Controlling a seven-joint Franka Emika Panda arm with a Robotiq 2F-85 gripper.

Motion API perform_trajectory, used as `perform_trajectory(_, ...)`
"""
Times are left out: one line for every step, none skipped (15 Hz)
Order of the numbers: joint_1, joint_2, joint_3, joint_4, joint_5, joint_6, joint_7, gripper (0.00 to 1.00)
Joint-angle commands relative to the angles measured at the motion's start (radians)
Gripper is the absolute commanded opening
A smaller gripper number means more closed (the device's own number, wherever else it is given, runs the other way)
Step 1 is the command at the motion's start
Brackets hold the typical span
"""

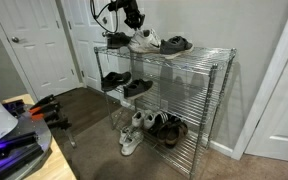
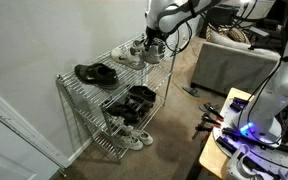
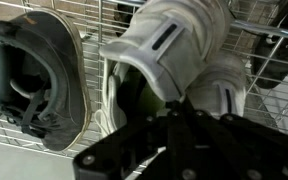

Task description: Put the white shoe next to the other on the left

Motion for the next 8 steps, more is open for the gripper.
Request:
perform_trajectory(0.004, -0.015, -0.004, -0.041, -0.037, 0.106, -0.019, 0.01)
perform_trajectory(0.005, -0.008, -0.006, -0.039, -0.048, 0.119, -0.018, 0.01)
perform_trajectory(0.006, -0.004, -0.008, -0.038, -0.060, 0.127, -0.018, 0.01)
perform_trajectory(0.005, 0.001, -0.011, -0.037, -0.069, 0.133, -0.021, 0.01)
perform_trajectory(0.005, 0.003, -0.013, -0.035, -0.078, 0.134, -0.021, 0.01)
perform_trajectory(0.003, 0.006, -0.014, -0.035, -0.082, 0.136, -0.023, 0.01)
perform_trajectory(0.002, 0.007, -0.015, -0.036, -0.087, 0.139, -0.023, 0.01)
perform_trajectory(0.001, 0.009, -0.016, -0.036, -0.091, 0.140, -0.023, 0.01)
